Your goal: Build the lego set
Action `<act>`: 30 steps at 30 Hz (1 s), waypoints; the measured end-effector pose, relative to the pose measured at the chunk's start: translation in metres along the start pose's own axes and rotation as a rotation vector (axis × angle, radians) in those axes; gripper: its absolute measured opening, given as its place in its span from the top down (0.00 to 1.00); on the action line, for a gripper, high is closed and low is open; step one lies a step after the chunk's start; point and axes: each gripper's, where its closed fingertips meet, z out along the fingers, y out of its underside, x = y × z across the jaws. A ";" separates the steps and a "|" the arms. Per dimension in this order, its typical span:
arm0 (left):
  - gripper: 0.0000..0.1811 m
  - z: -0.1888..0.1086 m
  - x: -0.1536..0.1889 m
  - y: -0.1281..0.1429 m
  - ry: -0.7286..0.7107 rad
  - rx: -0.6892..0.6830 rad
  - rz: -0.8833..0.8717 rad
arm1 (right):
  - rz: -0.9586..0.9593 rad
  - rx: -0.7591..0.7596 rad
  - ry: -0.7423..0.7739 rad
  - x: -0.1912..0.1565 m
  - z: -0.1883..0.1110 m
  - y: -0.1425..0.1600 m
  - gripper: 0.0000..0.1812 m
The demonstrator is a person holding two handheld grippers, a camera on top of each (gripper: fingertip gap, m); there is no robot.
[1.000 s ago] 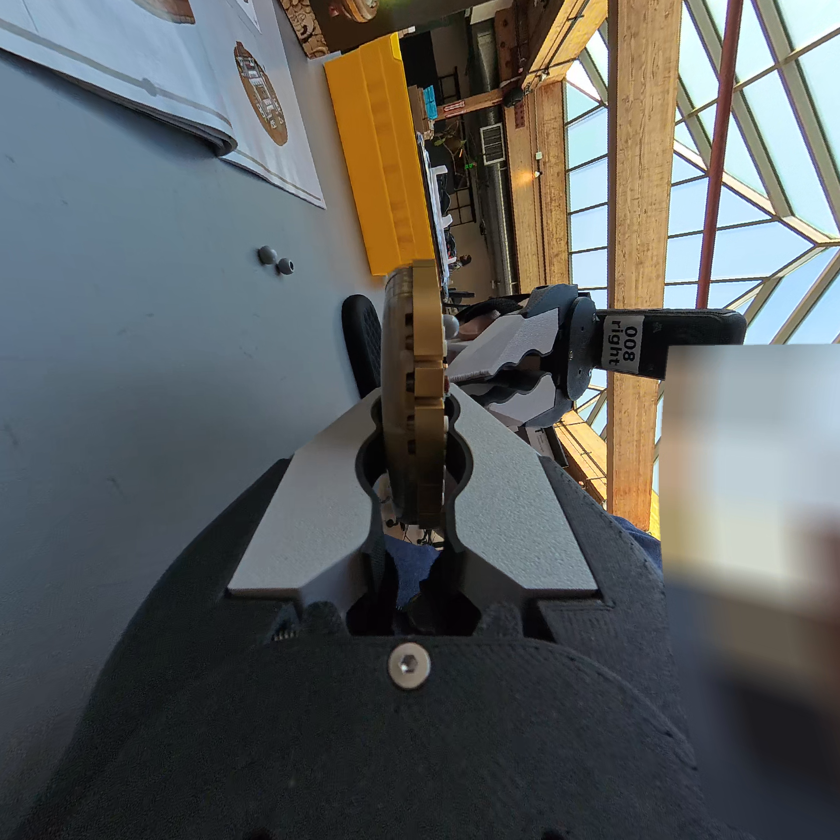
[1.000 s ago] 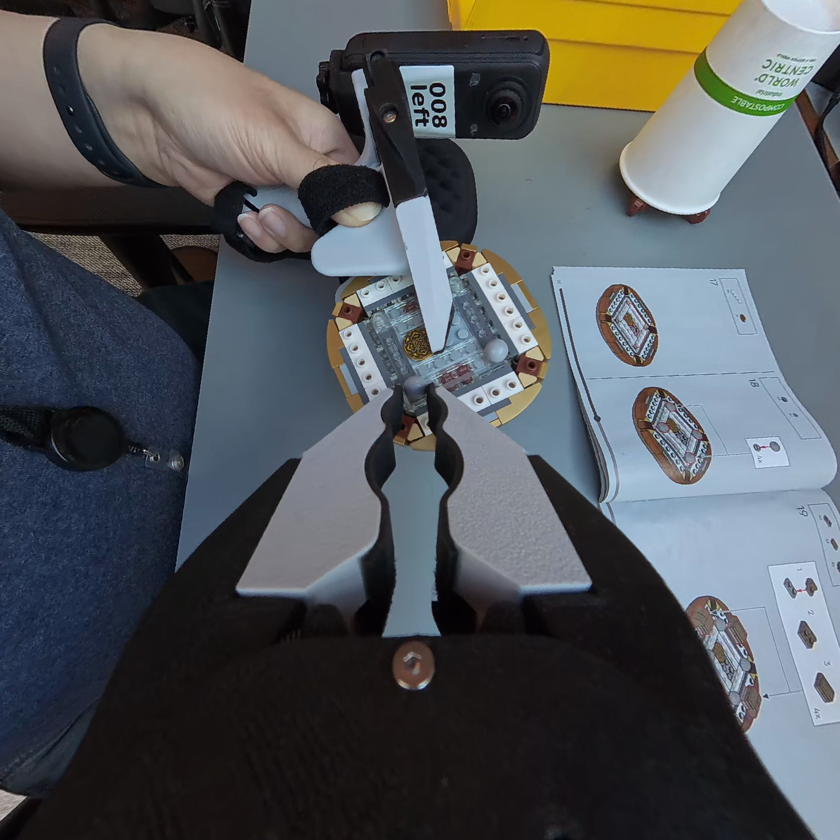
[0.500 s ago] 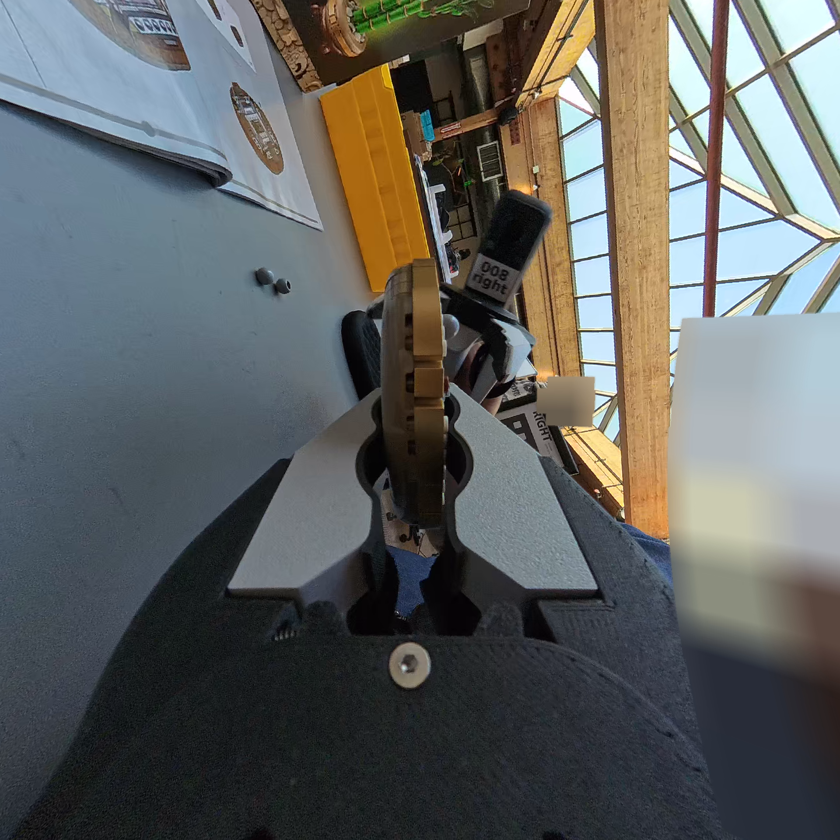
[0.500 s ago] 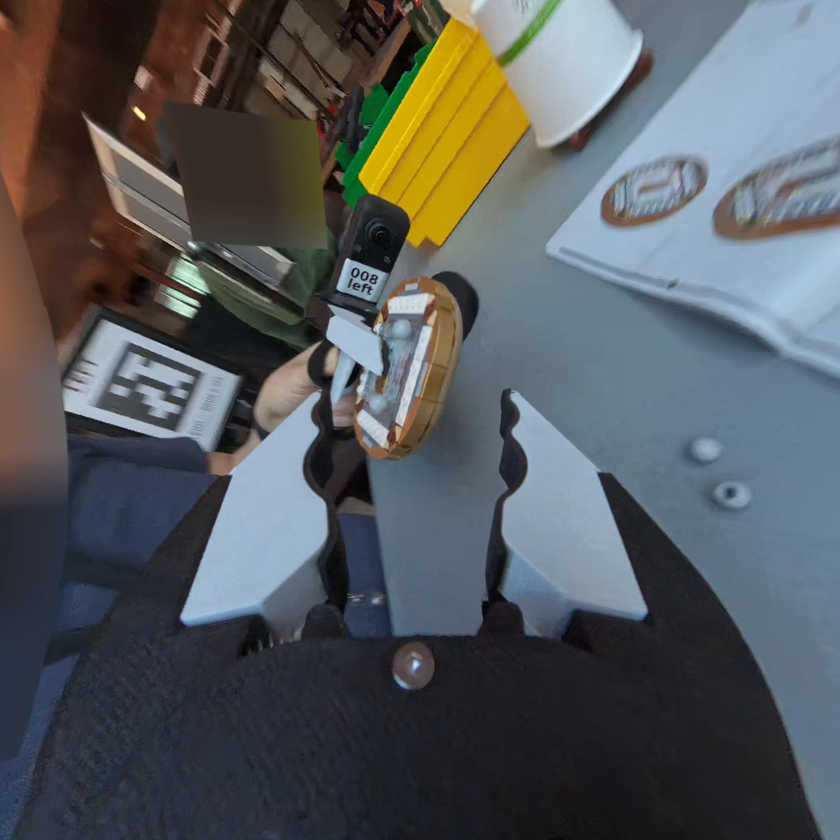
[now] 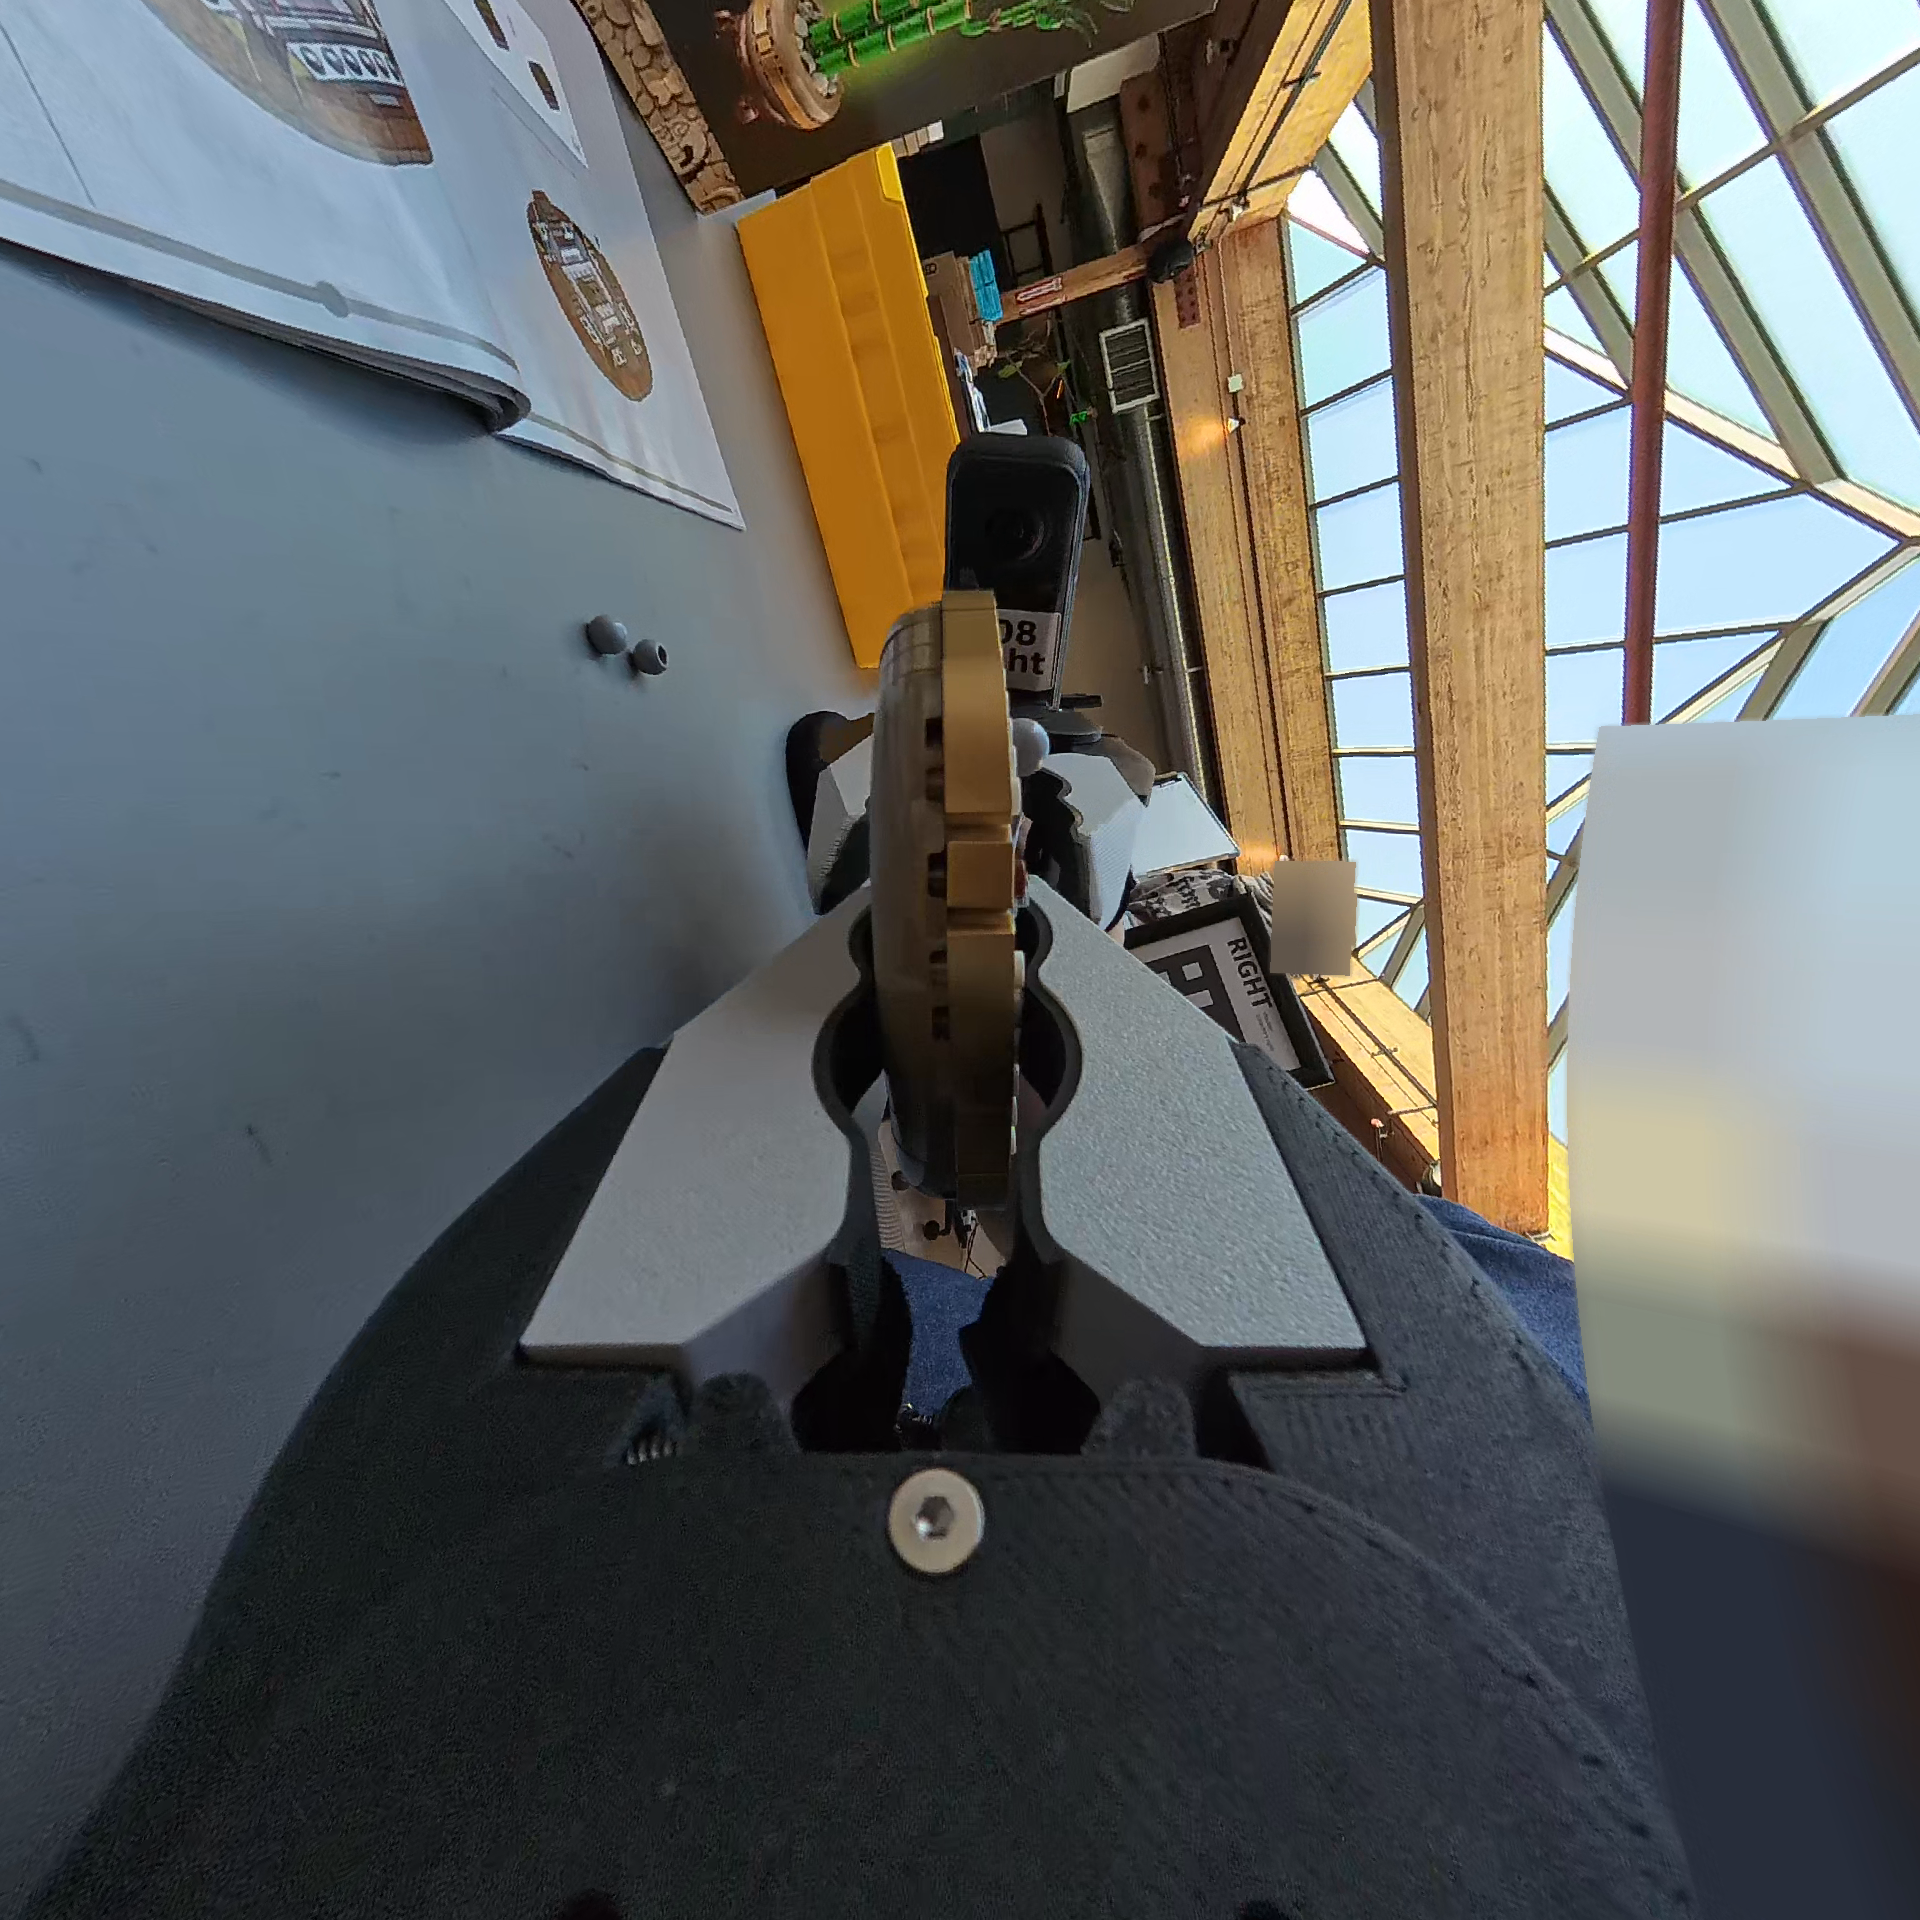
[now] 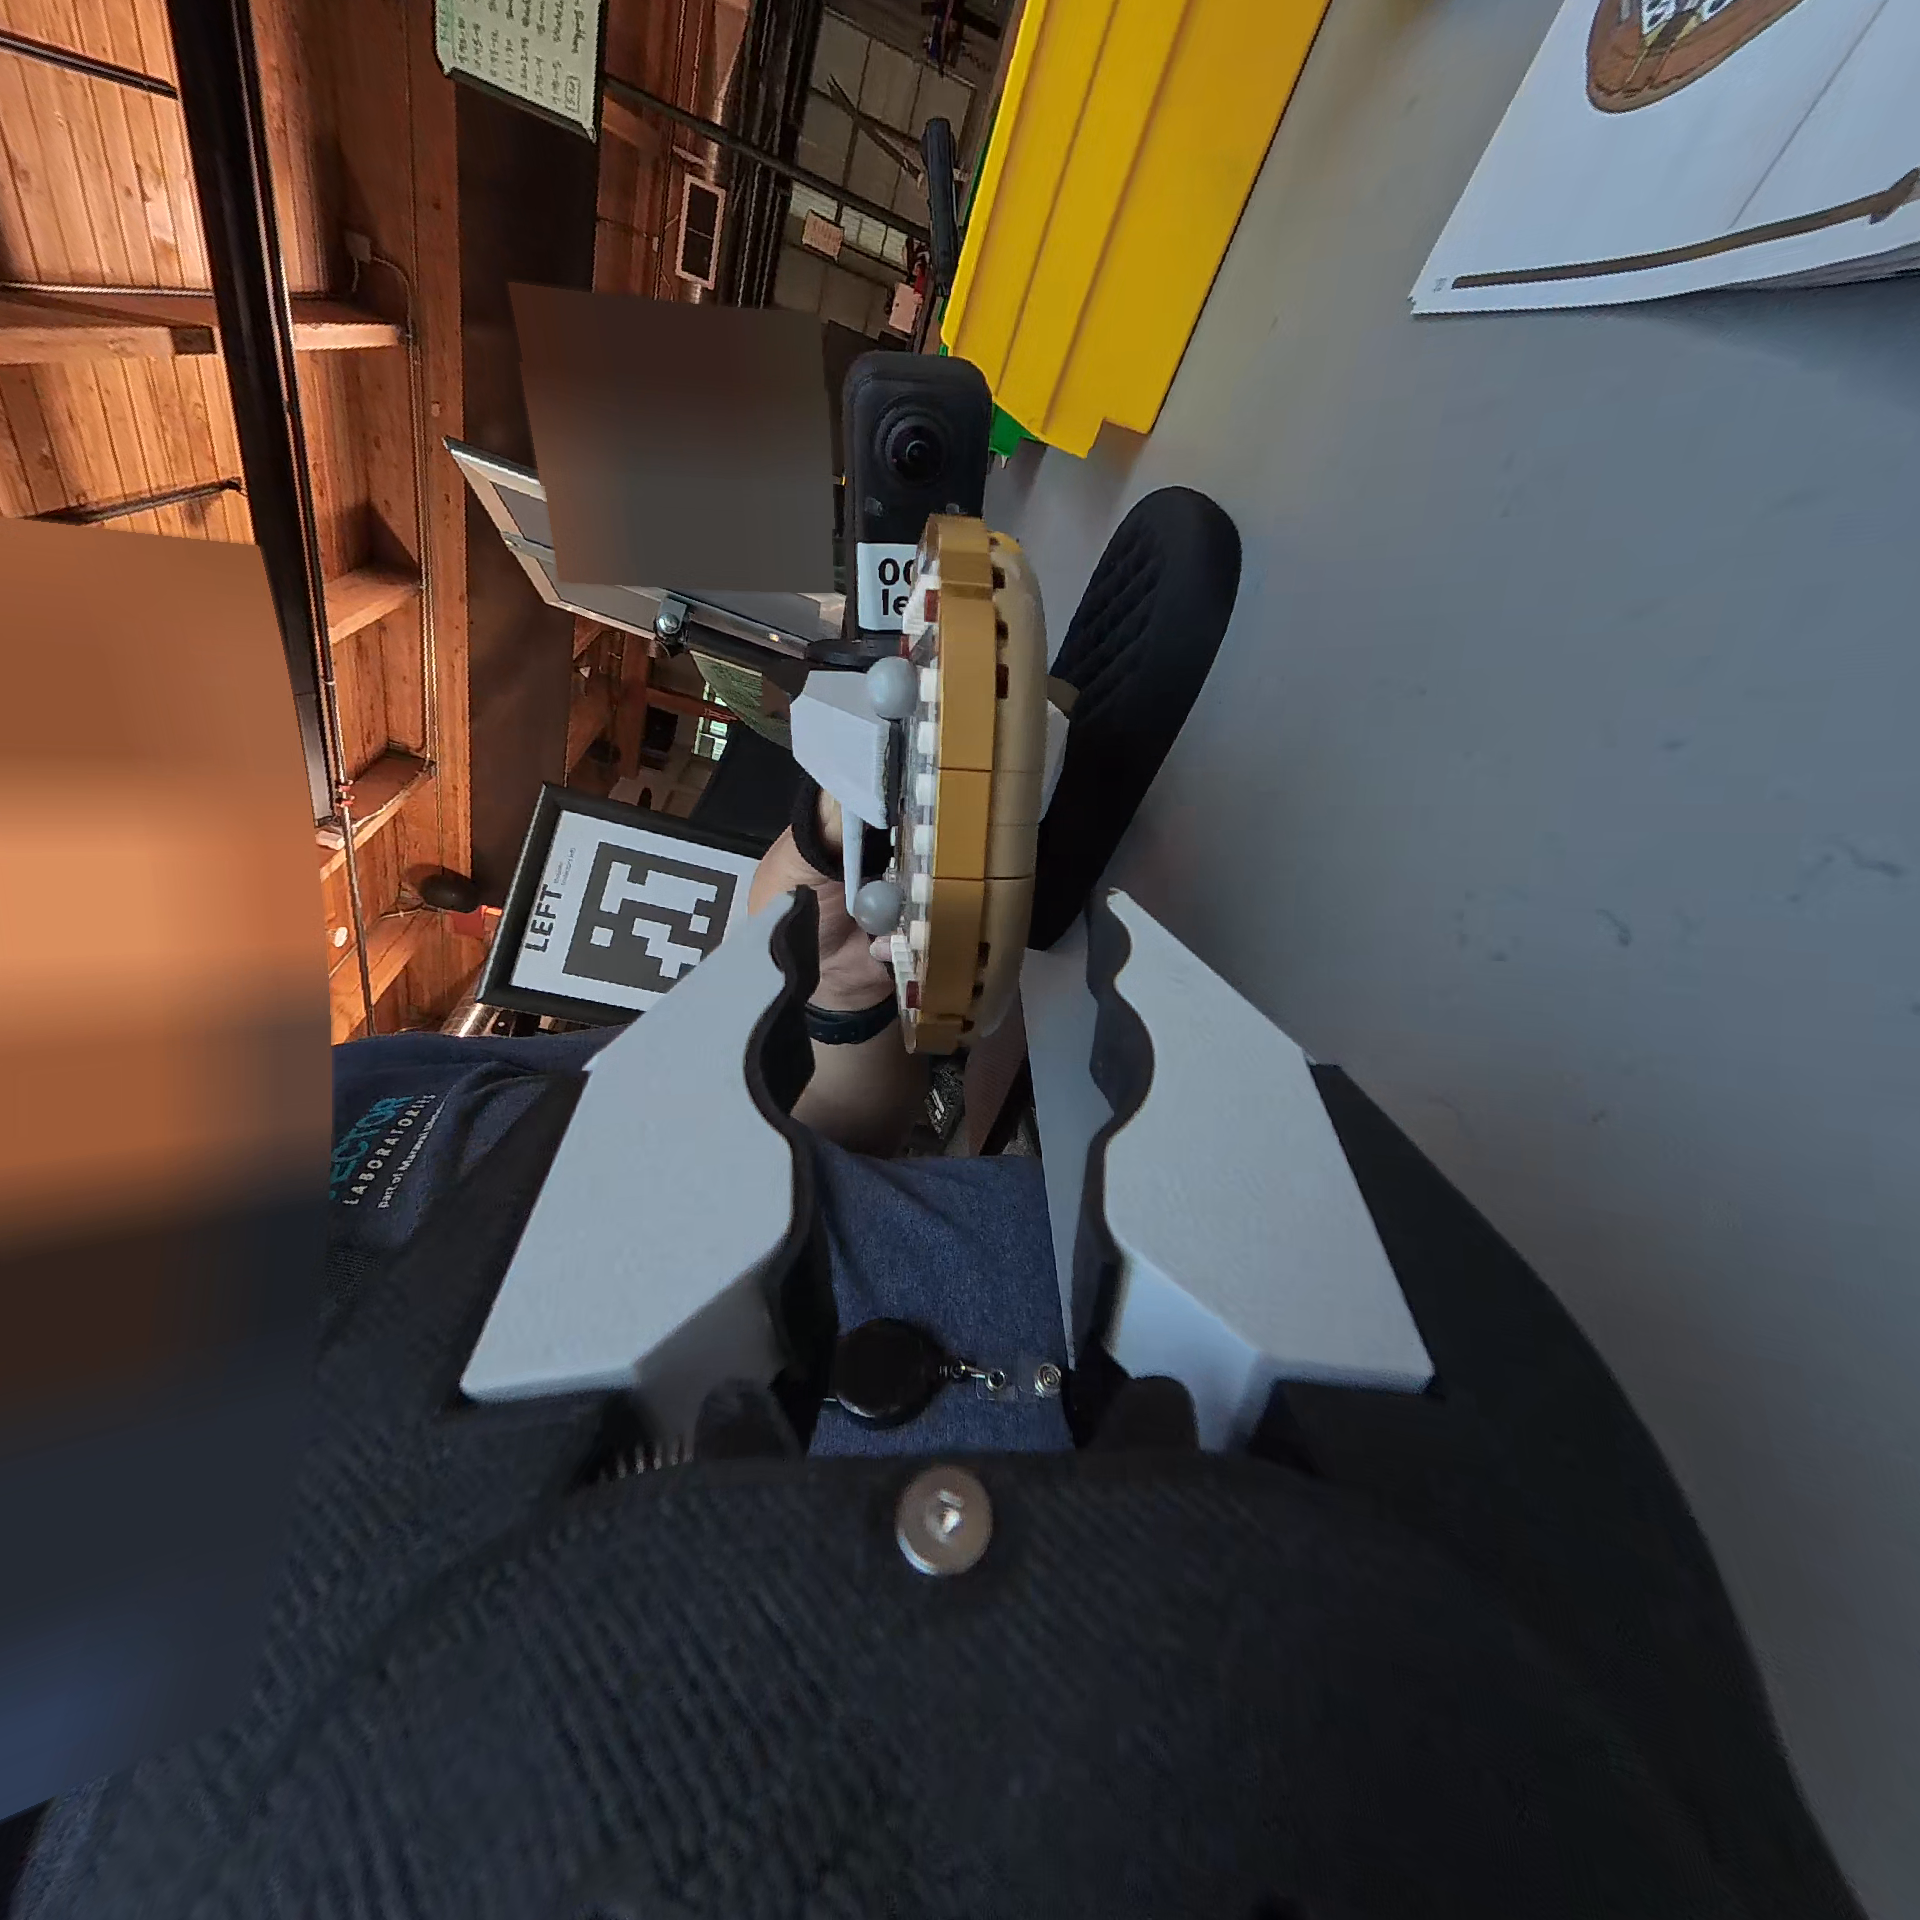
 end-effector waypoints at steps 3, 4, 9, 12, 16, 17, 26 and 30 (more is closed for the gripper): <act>0.89 0.001 0.000 0.000 0.000 0.000 0.000 | -0.005 -0.001 0.008 0.001 0.000 0.000 0.73; 0.89 0.001 0.000 0.000 0.000 0.000 0.001 | -0.005 -0.001 0.010 0.001 0.000 0.000 0.74; 0.89 0.001 -0.002 0.000 -0.006 -0.002 0.004 | -0.012 -0.013 0.007 0.001 0.000 0.001 0.81; 0.89 0.000 -0.001 0.000 -0.005 -0.001 0.007 | -0.024 -0.010 -0.003 -0.001 0.000 0.001 0.82; 0.89 0.000 0.002 0.000 -0.012 -0.004 0.025 | -0.029 -0.013 -0.022 -0.003 0.000 0.001 0.83; 0.89 0.000 0.003 0.000 -0.012 -0.004 0.029 | -0.023 -0.011 -0.034 -0.004 0.000 0.001 0.83; 0.89 0.000 0.008 0.002 -0.005 0.001 0.036 | -0.034 -0.015 -0.078 -0.010 -0.001 0.001 0.84; 0.89 0.000 0.008 0.003 -0.017 -0.005 0.047 | -0.052 -0.023 -0.076 -0.010 -0.001 0.003 0.84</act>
